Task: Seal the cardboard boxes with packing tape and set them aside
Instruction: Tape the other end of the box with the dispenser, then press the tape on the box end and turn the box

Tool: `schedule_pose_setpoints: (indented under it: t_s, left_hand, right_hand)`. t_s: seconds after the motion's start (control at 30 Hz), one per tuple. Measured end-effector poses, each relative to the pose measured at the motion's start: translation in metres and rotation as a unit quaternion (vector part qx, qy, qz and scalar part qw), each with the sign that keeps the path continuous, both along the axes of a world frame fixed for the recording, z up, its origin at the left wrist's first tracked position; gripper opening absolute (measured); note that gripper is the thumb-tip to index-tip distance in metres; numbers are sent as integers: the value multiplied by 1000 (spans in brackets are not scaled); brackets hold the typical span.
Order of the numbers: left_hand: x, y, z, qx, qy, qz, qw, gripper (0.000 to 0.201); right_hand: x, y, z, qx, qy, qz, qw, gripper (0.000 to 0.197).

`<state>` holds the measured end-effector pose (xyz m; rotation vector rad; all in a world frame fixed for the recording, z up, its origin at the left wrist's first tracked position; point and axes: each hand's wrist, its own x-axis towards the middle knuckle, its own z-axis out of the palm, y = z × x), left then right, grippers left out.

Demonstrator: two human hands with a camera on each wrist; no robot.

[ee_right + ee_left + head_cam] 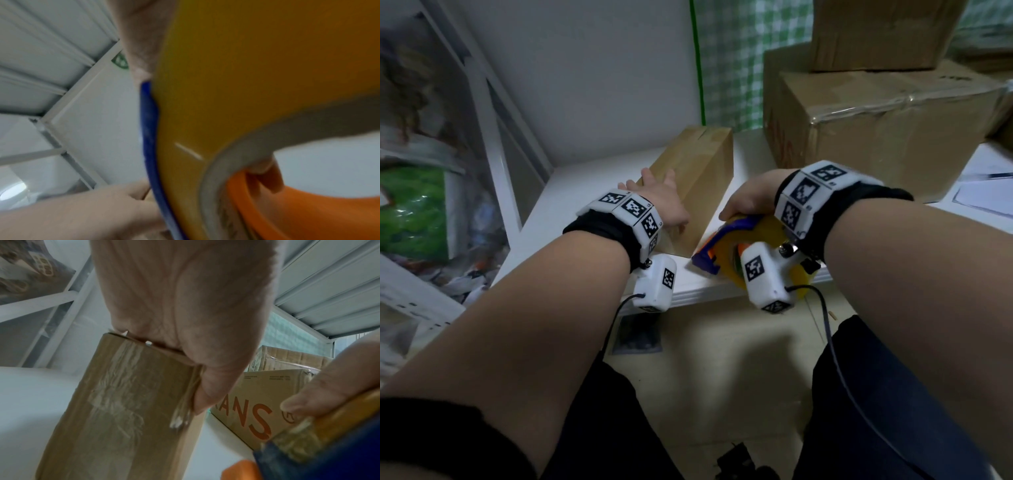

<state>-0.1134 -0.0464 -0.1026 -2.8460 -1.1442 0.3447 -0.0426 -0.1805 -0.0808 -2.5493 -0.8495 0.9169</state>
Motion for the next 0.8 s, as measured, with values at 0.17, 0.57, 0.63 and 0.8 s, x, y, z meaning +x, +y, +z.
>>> schedule_pose_setpoints:
  t_s: [0.17, 0.57, 0.63, 0.8]
  left_hand:
    - [0, 1, -1, -4, -6, -5, 1000, 101]
    - [-6, -2, 1, -31, -15, 19, 999, 103]
    - [-6, -4, 2, -31, -16, 26, 999, 101]
    - [-9, -8, 4, -25, -18, 41, 999, 92]
  right_hand:
    - [8, -8, 15, -15, -81, 0, 997, 49]
    - [7, -16, -22, -50, -248, -47, 966, 40]
    - [5, -14, -28, -46, -248, -45, 967, 42]
    - [4, 0, -43, -99, -211, -4, 972, 43]
